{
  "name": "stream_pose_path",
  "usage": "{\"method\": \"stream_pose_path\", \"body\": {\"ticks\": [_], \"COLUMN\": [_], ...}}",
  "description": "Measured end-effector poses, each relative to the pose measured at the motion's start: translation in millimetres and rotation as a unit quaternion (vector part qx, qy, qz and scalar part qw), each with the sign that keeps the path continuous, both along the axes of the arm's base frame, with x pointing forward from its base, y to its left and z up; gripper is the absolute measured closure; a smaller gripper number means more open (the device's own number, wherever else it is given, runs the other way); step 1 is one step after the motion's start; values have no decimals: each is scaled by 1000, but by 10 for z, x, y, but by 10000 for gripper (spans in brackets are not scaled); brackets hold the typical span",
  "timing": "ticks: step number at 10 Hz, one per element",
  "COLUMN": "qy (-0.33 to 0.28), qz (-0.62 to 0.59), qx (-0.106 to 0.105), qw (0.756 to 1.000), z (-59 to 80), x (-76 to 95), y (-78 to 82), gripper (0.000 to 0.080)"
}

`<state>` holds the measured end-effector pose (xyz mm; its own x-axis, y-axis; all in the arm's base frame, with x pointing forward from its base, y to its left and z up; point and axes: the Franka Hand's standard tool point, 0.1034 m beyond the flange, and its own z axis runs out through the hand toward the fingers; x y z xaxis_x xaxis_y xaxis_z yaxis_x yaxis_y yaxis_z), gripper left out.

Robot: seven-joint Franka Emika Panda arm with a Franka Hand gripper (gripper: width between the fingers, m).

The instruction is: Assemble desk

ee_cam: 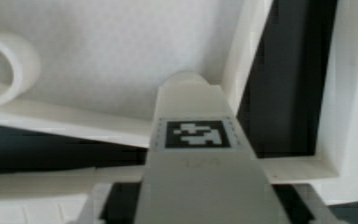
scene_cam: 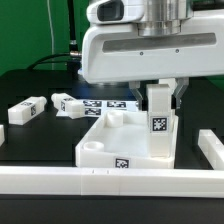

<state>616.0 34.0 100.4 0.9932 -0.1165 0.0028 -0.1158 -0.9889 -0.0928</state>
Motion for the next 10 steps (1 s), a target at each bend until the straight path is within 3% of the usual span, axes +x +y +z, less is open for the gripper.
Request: {"method": "stream_pose_path", "body": {"ticks": [4,8,9,10], "qy": [25,46,47,44], "qz": [-234,-410,-418,-391], "qx": [20,25,25,24], "qw": [972,911,907,919], "z": [-13,-13,-14,-14], "x": [-17,-16,-16,-17], "y": [72,117,118,114], "gripper": [509,509,491,491]}}
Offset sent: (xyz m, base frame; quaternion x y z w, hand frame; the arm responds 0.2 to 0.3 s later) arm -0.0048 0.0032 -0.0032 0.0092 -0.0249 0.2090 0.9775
